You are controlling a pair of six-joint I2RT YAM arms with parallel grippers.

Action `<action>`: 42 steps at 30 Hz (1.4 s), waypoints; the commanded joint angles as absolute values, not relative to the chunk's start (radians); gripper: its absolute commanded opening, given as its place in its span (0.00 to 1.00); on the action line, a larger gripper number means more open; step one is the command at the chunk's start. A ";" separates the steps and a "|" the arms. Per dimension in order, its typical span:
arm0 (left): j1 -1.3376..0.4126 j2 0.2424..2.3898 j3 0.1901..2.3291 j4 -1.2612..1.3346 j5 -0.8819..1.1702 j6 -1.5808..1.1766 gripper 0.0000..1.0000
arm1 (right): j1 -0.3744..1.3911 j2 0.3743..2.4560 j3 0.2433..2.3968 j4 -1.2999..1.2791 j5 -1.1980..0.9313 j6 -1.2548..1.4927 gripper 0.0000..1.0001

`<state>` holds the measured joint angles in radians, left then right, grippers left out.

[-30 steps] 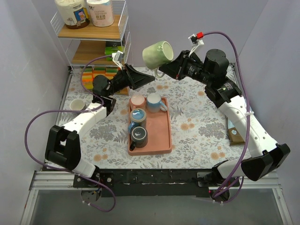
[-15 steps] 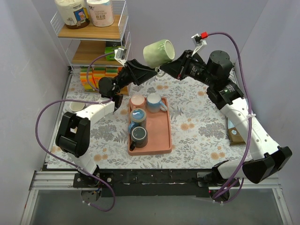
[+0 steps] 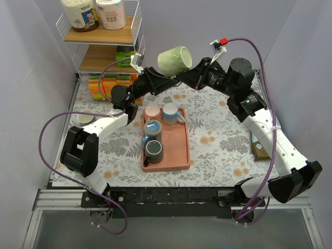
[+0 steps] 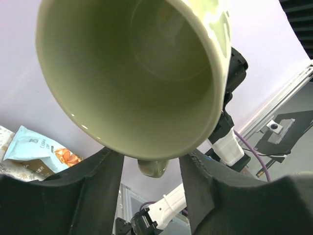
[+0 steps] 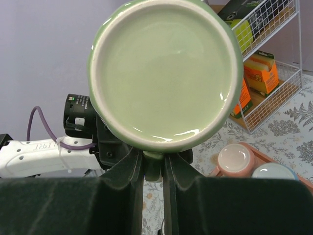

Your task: Turn the mug right side up

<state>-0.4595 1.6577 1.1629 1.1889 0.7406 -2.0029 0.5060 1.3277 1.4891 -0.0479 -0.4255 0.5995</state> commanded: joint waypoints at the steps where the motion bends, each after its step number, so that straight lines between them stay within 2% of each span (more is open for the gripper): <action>1: -0.462 1.618 1.201 1.189 0.709 -2.075 0.44 | 0.506 1.281 1.479 0.121 -0.445 0.607 0.01; 6: -0.463 1.621 1.195 1.219 0.674 -2.112 0.36 | 0.506 1.273 1.445 0.158 -0.446 0.618 0.01; 12: -0.466 1.618 1.187 1.233 0.644 -2.135 0.18 | 0.506 1.261 1.395 0.199 -0.436 0.615 0.01; 13: -0.466 1.617 1.186 1.233 0.637 -2.141 0.15 | 0.506 1.258 1.385 0.207 -0.436 0.614 0.01; 15: -0.466 1.618 1.187 1.238 0.630 -2.149 0.00 | 0.506 1.249 1.355 0.222 -0.433 0.615 0.01; 25: -0.466 1.603 1.186 1.258 0.607 -2.157 0.00 | 0.506 1.216 1.299 0.219 -0.396 0.609 0.02; 26: -0.465 1.600 1.184 1.261 0.606 -2.157 0.00 | 0.506 1.215 1.301 0.216 -0.388 0.607 0.06; 27: -0.463 1.598 1.184 1.265 0.600 -2.155 0.00 | 0.506 1.213 1.299 0.213 -0.385 0.607 0.14; 30: -0.465 1.592 1.190 1.266 0.598 -2.151 0.00 | 0.506 1.215 1.307 0.204 -0.377 0.607 0.15; 32: -0.463 1.588 1.190 1.262 0.597 -2.149 0.00 | 0.506 1.223 1.324 0.189 -0.379 0.607 0.23; 33: -0.463 1.586 1.190 1.264 0.594 -2.146 0.00 | 0.508 1.226 1.327 0.186 -0.379 0.609 0.32; 36: -0.463 1.582 1.189 1.266 0.592 -2.145 0.00 | 0.508 1.224 1.333 0.183 -0.373 0.611 0.47; 42: -0.456 1.575 1.190 1.270 0.595 -2.140 0.00 | 0.505 1.233 1.354 0.150 -0.365 0.609 0.64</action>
<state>-0.4633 1.6585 1.1622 1.1893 0.6418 -2.0014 0.5060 1.2495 1.3109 0.1501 -0.3729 0.6212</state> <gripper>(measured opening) 0.183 0.584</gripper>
